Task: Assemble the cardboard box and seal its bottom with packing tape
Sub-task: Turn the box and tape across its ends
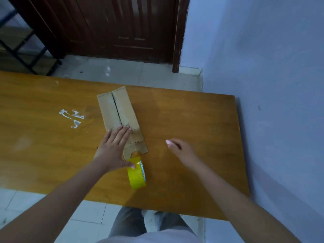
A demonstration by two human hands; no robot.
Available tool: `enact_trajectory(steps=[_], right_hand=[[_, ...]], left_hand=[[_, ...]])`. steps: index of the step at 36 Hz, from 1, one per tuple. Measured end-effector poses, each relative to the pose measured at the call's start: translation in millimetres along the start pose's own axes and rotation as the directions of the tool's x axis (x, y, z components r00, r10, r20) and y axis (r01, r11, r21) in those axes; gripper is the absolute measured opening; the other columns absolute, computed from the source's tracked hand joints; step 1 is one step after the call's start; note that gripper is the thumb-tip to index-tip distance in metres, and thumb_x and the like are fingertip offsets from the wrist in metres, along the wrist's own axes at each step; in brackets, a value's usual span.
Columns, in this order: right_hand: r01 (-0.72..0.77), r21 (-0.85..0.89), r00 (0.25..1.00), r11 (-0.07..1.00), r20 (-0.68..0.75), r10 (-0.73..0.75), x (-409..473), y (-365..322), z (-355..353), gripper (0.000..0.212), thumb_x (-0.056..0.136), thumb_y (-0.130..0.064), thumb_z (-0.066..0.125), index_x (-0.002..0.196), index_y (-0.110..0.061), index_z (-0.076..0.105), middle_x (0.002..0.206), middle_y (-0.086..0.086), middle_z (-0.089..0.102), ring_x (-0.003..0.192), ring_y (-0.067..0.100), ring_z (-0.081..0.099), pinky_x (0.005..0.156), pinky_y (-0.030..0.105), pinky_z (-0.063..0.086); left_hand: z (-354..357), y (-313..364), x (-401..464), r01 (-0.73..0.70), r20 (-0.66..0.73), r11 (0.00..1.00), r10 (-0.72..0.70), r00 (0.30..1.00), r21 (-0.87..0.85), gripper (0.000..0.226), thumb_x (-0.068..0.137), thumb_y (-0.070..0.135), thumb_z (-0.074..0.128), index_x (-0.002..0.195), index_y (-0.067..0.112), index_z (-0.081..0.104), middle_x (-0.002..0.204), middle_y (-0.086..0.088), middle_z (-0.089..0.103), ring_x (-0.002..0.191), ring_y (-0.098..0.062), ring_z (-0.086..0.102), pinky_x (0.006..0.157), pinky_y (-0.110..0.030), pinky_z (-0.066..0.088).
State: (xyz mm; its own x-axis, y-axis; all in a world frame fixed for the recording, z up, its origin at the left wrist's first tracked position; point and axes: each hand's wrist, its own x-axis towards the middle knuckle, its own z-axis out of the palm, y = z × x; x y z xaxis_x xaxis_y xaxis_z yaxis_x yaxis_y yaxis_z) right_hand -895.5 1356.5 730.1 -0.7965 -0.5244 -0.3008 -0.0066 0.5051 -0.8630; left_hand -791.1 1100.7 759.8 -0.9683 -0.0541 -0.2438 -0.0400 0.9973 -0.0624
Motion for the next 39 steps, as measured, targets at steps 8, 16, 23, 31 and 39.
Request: enact_trajectory(steps=[8,16,23,31,39], right_hand=[[-0.014,0.383,0.979,0.923,0.193,-0.065,-2.6,-58.5,60.8,0.026,0.088,-0.009,0.065,0.11,-0.021,0.06,0.092,-0.007,0.061,0.062,-0.006,0.058,0.059,0.014,0.048],[0.009,0.252,0.998,0.968,0.063,-0.025,13.2,-68.4,70.8,0.034,0.078,0.0,0.072,0.106,-0.016,0.06,0.096,0.001,0.062,0.072,0.003,0.057,0.065,0.02,0.05],[-0.044,0.097,0.999,0.994,0.015,0.043,18.8,-69.1,79.1,0.031,0.079,-0.01,0.074,0.108,-0.009,0.062,0.093,0.002,0.062,0.08,0.011,0.054,0.071,0.026,0.045],[-0.037,-0.008,0.998,0.999,-0.044,0.036,20.2,-73.1,89.1,0.028,0.081,-0.018,0.072,0.107,-0.01,0.064,0.093,0.001,0.064,0.081,0.011,0.057,0.07,0.024,0.047],[-0.049,-0.141,0.996,0.989,-0.075,0.038,22.9,-79.7,93.9,0.021,0.081,-0.027,0.072,0.098,-0.015,0.066,0.084,-0.007,0.063,0.068,0.0,0.055,0.055,0.006,0.04]], left_hand=[[1.1,-2.3,-0.4,-0.008,-0.021,1.0,0.008,1.0,-0.03,0.131,0.054,0.095,0.036,0.141,0.022,-0.03,0.155,-0.002,-0.027,0.143,-0.02,-0.023,0.115,-0.04,-0.014],[9.3,-8.0,1.1,-0.024,-0.062,0.997,0.02,0.998,-0.076,0.132,0.053,0.097,0.029,0.138,0.016,-0.032,0.153,0.001,-0.027,0.143,-0.018,-0.022,0.114,-0.04,-0.019],[12.8,-7.7,1.0,-0.053,-0.083,0.992,0.043,0.996,-0.114,0.132,0.055,0.097,0.029,0.138,0.014,-0.032,0.15,-0.002,-0.031,0.14,-0.022,-0.028,0.112,-0.042,-0.022],[14.5,-9.3,0.3,-0.078,-0.101,0.986,0.063,0.993,-0.149,0.133,0.056,0.096,0.031,0.138,0.013,-0.032,0.147,-0.001,-0.036,0.138,-0.022,-0.031,0.11,-0.043,-0.024],[18.0,-9.8,2.2,-0.079,-0.1,0.984,0.064,0.993,-0.158,0.133,0.055,0.096,0.028,0.136,0.012,-0.035,0.145,-0.001,-0.04,0.133,-0.021,-0.038,0.106,-0.044,-0.031]])
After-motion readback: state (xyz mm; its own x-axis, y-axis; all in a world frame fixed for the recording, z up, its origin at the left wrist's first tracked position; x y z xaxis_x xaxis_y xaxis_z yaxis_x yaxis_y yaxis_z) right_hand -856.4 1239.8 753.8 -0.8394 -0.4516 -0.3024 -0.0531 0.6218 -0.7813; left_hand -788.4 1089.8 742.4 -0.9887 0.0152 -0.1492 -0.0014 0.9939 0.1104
